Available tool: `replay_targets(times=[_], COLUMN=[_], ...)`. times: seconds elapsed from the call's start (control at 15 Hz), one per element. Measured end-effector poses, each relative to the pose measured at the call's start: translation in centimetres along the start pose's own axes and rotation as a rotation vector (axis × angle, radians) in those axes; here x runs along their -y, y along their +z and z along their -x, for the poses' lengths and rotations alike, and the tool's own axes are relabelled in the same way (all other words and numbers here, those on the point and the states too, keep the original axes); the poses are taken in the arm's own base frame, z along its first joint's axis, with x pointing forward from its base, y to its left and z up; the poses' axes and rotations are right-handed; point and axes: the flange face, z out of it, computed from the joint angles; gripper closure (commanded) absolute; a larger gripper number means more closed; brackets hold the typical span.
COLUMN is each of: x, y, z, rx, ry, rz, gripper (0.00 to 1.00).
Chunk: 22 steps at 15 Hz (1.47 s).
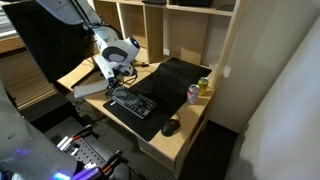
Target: Move the paper away from the computer
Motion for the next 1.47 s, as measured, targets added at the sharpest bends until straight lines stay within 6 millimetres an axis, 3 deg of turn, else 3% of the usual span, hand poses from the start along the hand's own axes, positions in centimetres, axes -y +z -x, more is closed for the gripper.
replay_targets(times=[0.27,0.47,0.67,1.07,1.47], x=[3.2,3.7,3.5,5.4,6.3], y=[4.0,4.5,5.9,14.1,16.1], z=[2.7,3.1,2.4,1.3,-0.4], rx=[0.130,0.139,0.162,0.174,0.079], ry=[-0.069,-0.080,-0.069,-0.053,-0.015], rz=[-0.023,-0.014,-0.020,-0.074,-0.031], gripper=[0.00,0.00,0.00,0.00,0.00])
